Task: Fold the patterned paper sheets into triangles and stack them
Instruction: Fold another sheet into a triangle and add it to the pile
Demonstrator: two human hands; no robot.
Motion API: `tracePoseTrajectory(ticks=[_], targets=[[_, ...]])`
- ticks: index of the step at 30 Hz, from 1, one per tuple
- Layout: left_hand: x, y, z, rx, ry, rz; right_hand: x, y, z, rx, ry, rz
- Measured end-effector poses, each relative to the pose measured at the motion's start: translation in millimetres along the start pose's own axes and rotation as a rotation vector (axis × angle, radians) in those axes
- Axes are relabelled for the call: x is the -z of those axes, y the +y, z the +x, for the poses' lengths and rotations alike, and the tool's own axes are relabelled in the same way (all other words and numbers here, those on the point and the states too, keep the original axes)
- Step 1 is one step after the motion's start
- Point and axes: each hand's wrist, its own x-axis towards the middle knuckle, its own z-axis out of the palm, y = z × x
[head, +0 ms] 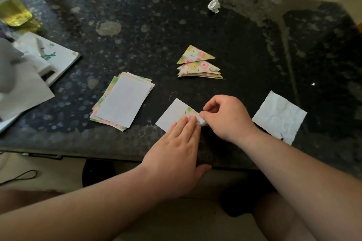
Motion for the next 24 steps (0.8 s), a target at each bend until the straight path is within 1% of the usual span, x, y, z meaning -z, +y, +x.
tracePoseTrajectory(ticks=[24], targets=[[1.3,-0.7,0.4,-0.004,0.016,-0.009,-2.0,-3.0,-1.1,-0.008,0.017,-0.016]])
